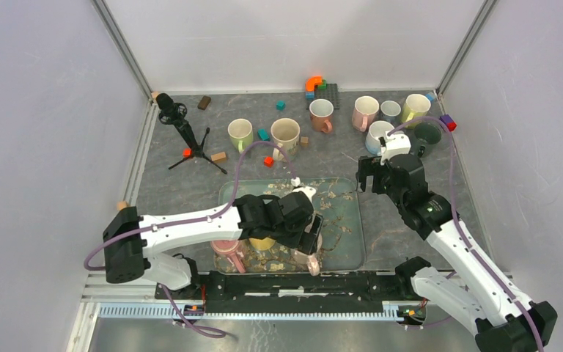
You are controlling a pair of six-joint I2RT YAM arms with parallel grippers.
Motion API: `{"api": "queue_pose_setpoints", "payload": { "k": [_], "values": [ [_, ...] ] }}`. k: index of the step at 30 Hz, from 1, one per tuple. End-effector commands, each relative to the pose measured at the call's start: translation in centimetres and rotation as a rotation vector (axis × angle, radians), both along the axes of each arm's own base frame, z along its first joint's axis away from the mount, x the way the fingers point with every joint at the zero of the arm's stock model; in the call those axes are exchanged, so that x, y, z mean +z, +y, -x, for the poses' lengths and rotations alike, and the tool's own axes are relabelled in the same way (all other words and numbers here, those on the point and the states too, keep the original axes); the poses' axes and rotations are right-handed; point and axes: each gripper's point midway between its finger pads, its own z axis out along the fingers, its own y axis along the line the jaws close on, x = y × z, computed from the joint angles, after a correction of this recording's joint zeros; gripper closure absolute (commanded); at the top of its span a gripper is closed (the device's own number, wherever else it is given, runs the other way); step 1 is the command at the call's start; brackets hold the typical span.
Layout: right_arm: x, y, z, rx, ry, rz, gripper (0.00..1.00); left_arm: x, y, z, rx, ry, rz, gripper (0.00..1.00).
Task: Turn the mug right side up
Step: Turn over the cup on the tray.
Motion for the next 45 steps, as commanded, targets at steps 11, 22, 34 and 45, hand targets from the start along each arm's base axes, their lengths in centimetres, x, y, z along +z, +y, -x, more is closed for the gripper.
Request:
{"api": "queue_pose_setpoints", "payload": {
  "k": [11,22,34,45],
  "values": [
    [2.3,-0.6,-0.4,-0.049,-0.07,-0.021,0.02,0.8,-0.5,-5.4,-0.087,-0.177,-0.087,0.26],
    [2.0,-0.1,-0.8,-0.045,-0.072,-0.044,0.02,1.3,0.1,-12.3,-0.084,-0.21,-0.08,0.19],
    [2.1,0.0,-0.9,-0.034,-0.078,-0.043,0.02,3.6,1.3,-11.6,0.076,-0.141,-0.054,0.0],
    [2.1,0.3,-1.0,-0.024,-0.081,-0.051,0.02,2.1,-0.4,-8.7,0.176,-0.105,0.003,0.0]
  ]
}}
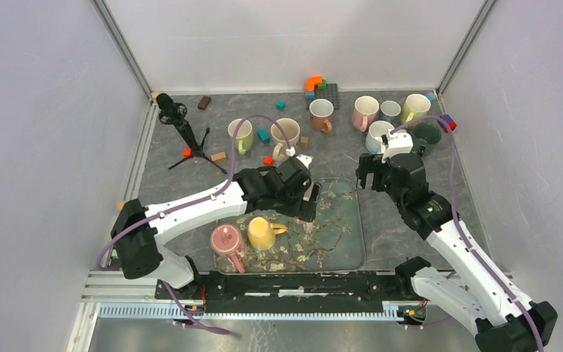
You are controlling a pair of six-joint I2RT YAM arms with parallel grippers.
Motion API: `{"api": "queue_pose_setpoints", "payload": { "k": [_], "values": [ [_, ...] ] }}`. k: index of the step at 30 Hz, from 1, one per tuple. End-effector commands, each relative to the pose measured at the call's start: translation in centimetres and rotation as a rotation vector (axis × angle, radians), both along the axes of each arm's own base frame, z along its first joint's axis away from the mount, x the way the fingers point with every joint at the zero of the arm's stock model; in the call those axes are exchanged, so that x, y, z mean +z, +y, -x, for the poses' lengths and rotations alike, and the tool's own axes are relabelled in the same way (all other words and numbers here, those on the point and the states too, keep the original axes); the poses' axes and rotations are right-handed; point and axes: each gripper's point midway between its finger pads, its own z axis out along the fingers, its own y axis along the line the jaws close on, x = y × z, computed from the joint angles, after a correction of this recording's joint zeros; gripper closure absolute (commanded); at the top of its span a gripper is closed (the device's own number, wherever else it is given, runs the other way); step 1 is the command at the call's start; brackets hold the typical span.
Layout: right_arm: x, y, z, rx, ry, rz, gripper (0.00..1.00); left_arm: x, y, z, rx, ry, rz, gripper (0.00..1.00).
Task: Turn the mug right side up
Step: Turn over the cup on the tray.
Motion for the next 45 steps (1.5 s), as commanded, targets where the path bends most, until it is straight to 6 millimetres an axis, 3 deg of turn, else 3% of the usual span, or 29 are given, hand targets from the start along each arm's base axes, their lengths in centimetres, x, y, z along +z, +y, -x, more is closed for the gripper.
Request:
{"api": "queue_pose_setpoints", "payload": {
  "k": [1,8,14,28,38,45],
  "values": [
    [1.0,0.5,-0.5,0.008,-0.041,-0.023,0.02,-0.7,-1.5,0.4,0.094,0.004,0.055,0.0],
    [0.9,0.5,-0.3,0.011,-0.04,-0.03,0.02,-2.8,-1.8,-0.4,0.169,-0.037,0.043,0.01],
    [0.8,0.6,-0.2,0.016,-0.035,-0.036,0.02,-4.4,-0.8,-1.7,0.18,-0.087,-0.043,0.11],
    [0.4,0.9,0.0,0.016,-0.041,-0.07,0.02,-4.5,3.0,-4.5,0.141,-0.145,-0.135,0.22],
    [0.0,0.8,0.2,0.008,-0.047,-0.088,0.02,-4.2,0.5,-3.9,-0.029,-0.089,-0.098,0.28],
    [-0.1,0.8,0.3,0.008,-0.05,-0.092,0.02,-4.8,0.0,-3.6,-0.073,-0.055,-0.153,0.38]
  ]
}}
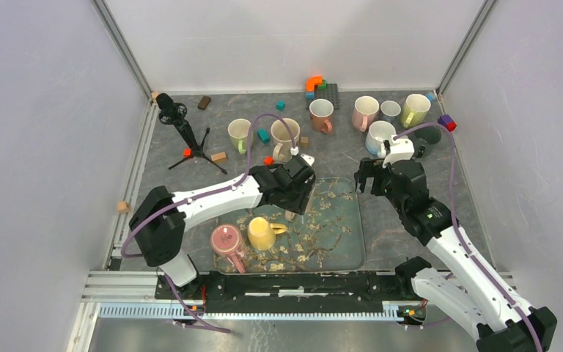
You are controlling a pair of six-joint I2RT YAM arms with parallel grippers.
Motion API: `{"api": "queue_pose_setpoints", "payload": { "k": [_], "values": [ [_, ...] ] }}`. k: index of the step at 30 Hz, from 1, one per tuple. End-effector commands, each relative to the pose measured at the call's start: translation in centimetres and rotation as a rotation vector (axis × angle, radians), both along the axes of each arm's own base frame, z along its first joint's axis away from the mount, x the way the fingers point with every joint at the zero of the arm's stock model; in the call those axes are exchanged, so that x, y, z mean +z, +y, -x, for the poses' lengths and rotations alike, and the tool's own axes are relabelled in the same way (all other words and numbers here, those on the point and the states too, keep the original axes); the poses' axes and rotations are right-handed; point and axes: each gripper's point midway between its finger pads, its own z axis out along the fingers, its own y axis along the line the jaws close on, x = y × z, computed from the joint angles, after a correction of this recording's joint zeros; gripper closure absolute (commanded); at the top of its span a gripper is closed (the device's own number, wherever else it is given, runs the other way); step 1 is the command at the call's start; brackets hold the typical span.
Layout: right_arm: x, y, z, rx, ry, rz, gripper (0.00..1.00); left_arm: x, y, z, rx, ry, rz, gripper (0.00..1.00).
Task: Turn the mug right side up
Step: Turn over the cup on the tray.
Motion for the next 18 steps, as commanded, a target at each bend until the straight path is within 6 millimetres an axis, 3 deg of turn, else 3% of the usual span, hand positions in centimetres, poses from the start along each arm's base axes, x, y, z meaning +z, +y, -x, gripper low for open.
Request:
{"api": "queue_pose_setpoints", "payload": {
  "k": [1,18],
  "values": [
    [0.8,0.4,-0.3,0.001,-0.037,-0.034,0.02,0.3,-0.7,0.0,-0.077,0.002,-0.04,0.39],
    [0.4,0.5,-0.1,0.004,-0.03,-0.042,0.02,-0.3,-0.7,-1.1,-0.057,-0.013,-0.095,0.57]
  ]
}}
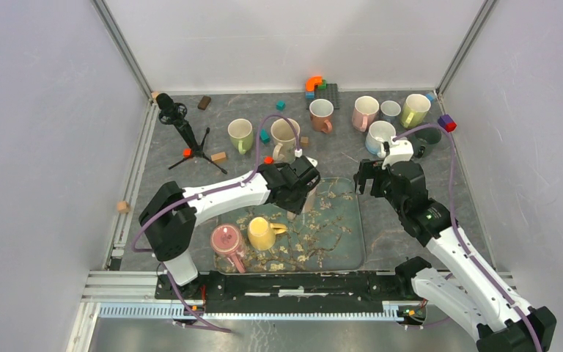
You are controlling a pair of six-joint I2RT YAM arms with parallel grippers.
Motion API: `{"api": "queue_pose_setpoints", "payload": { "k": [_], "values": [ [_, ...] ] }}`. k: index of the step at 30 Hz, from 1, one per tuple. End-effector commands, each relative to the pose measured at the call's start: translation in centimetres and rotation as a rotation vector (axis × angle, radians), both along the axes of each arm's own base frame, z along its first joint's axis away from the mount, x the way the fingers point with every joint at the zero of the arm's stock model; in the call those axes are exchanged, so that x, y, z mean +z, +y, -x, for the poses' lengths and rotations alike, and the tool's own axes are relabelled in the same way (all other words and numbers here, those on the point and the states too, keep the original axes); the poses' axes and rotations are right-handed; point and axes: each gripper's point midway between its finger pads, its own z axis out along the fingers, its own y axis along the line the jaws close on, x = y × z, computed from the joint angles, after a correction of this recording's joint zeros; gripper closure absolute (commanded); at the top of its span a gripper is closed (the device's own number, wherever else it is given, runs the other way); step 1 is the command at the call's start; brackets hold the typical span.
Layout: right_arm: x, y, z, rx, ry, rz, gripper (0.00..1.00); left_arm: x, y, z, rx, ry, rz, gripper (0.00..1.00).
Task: Turn the mug right side up
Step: Turn over the cup on the tray.
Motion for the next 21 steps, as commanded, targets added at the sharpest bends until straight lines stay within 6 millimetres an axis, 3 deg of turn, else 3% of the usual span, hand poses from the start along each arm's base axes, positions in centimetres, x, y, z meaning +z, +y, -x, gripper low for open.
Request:
{"api": "queue_pose_setpoints", "payload": {
  "k": [1,13,21],
  "values": [
    [0.9,0.4,-0.2,0.004,-0.039,-0.033,0.02,1.3,-1.0,-1.3,-0.032,-0.058,0.007,0.58],
    [0.0,1.0,0.0,0.027,-0.019,-0.057,0.02,1.7,-1.3,-1.7,-0.03,-0.079,0.017,0.61],
    [-0.8,1.7,0.3,0.047,-0.001,-0.094,0.02,2.6,-1.7,-2.0,-0.029,-0.105,0.053,0.82]
  ]
}}
